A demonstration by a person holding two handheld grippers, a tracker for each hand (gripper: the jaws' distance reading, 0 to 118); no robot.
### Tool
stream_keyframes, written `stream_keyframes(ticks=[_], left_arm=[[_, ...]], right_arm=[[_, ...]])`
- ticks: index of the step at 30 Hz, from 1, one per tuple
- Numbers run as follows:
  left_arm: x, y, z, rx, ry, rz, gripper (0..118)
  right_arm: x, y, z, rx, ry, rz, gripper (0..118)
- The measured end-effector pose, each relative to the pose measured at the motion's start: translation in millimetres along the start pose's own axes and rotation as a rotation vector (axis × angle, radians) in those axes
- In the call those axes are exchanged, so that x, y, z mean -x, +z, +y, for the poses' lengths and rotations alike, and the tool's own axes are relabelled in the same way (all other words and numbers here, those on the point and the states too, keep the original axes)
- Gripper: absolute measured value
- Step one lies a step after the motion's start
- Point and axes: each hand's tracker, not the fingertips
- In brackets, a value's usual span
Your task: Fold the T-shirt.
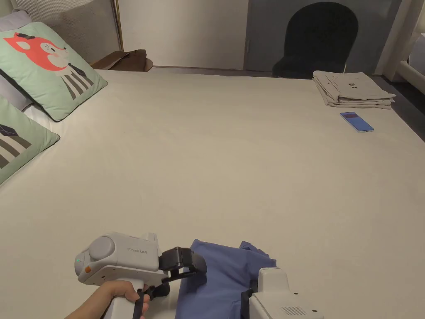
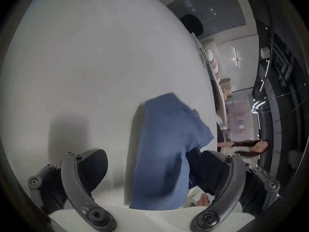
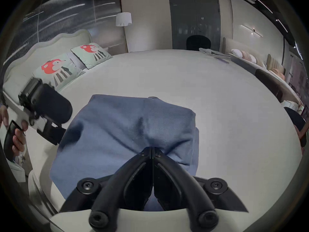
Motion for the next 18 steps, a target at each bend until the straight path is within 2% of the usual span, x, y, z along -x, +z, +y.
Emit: stream_keyframes(ticks=[1,3,5,7,8,9,11,12,18], left_arm=[[-0.3,-2.6,-0.2,0.014,-0.012,-0.007,93],[-3.5,-5.2,-3.5,0.002,-0.053,-0.007,88],[-7.3,-7.2,-4.7,-0.006,-0.099,0.008,77],[-8.4,-8.8,-6.1,-0.003,-0.099,-0.006,51],[-9.0,-10.3,-8.2,-0.005,-0.092,-0.018,44],[-9.8,-11.0,-10.0,-0.008,-0.096,-0.016,42],[-9.9,-8.7,-12.8,-0.015,-0.115,-0.019,23],[-10.3,-7.1,-14.3,-0.021,-0.106,-0.027,18],[-21.0,1.7,-15.5,-0.038,-0.133,-0.016,14]], right_arm=[[-0.2,0.2,0.0,0.0,0.001,0.001,0],[-0.8,-0.6,0.2,0.001,0.001,0.004,0],[-1.5,-0.5,0.6,0.003,-0.003,0.008,0],[-1.9,-1.0,1.1,0.005,-0.004,0.01,0],[-2.1,-1.0,1.1,0.006,-0.005,0.01,0],[-2.2,-0.9,1.1,0.006,-0.007,0.008,0],[-2.7,-0.6,1.6,0.007,-0.014,0.013,0],[-2.6,-0.2,2.1,0.008,-0.017,0.014,0],[4.2,4.8,8.4,0.006,0.003,0.0,0]])
